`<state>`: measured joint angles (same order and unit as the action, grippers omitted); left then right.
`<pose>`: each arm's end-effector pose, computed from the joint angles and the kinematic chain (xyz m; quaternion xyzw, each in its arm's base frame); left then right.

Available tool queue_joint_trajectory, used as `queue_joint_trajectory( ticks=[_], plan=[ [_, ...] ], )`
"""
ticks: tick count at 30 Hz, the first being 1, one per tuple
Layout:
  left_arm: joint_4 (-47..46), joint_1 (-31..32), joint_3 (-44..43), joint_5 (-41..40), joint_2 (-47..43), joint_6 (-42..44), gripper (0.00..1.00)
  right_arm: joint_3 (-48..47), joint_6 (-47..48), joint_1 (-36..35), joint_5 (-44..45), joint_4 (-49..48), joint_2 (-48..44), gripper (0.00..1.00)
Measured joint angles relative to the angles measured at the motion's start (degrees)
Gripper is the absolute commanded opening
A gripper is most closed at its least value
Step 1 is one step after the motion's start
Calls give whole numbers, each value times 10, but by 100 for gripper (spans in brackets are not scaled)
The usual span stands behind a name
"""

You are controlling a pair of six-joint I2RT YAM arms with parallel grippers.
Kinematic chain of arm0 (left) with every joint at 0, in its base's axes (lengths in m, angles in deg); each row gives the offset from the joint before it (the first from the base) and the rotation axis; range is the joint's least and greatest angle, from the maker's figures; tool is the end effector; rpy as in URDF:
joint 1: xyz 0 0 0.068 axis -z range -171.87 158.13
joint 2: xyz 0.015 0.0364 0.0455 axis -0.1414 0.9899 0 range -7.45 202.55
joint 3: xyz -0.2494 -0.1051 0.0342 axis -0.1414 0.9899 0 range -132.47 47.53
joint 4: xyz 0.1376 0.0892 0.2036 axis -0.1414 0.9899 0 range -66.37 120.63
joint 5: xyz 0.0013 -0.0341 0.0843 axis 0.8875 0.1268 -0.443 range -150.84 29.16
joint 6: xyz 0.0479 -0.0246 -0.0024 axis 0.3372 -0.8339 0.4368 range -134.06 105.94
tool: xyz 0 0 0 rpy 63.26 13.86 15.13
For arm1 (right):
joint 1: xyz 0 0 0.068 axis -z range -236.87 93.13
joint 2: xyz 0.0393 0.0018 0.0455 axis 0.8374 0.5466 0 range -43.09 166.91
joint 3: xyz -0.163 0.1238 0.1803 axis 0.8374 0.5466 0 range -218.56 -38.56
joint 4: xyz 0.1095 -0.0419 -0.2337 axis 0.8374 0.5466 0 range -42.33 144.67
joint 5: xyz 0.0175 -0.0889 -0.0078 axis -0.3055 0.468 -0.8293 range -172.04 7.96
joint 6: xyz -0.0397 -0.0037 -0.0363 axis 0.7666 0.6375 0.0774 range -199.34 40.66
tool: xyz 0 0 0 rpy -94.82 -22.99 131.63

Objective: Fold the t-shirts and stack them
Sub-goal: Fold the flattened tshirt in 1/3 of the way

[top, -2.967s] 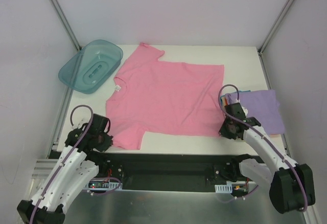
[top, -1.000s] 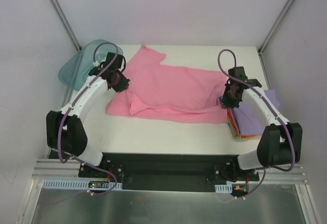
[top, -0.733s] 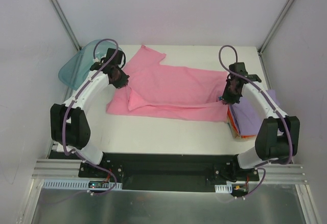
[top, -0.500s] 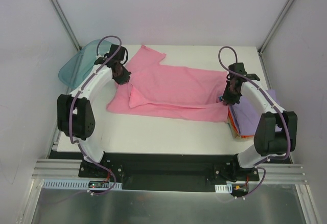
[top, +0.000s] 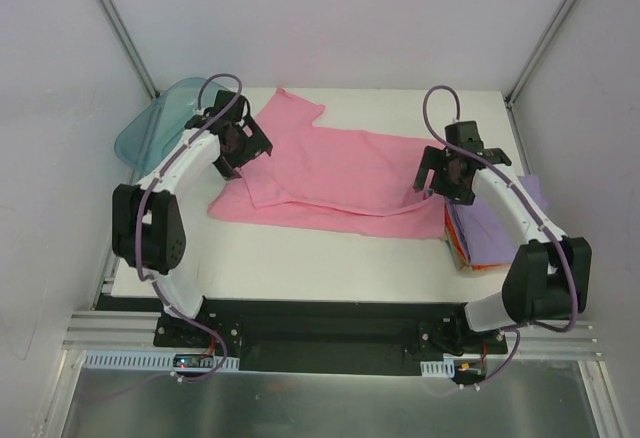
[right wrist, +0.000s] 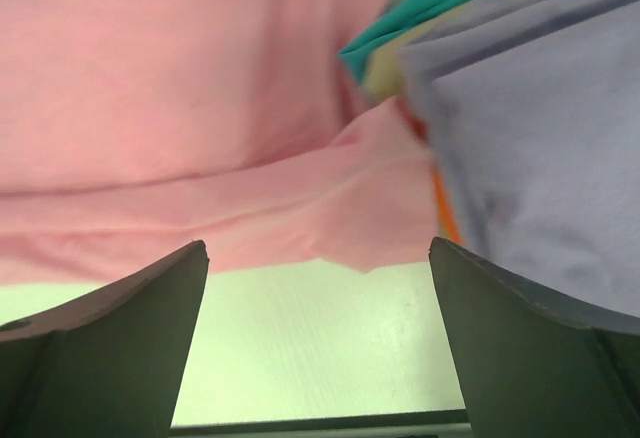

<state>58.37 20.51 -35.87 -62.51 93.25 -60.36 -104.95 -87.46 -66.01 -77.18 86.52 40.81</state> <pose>0.3794 -0.0822 0.2709 -0.2804 0.9030 -0.1473 0.2902 0.3009 0.0452 0.2683 0.0037 0.9564 0.0032 0.2919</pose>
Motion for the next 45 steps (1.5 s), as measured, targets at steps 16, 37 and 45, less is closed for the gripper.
queue_joint_trajectory(
  ticks=[16, 37, 45],
  plan=[
    [-54, -4, 168, 2, -82, 0, 99, 89, -39, -123, -21, -72, 23, 97],
    [-170, -74, 341, 9, -117, -47, 99, 175, -42, -148, -65, -200, 45, 97],
    [-144, -85, 466, -9, -268, -56, 99, 237, -50, -199, -81, -182, -25, 96]
  ],
)
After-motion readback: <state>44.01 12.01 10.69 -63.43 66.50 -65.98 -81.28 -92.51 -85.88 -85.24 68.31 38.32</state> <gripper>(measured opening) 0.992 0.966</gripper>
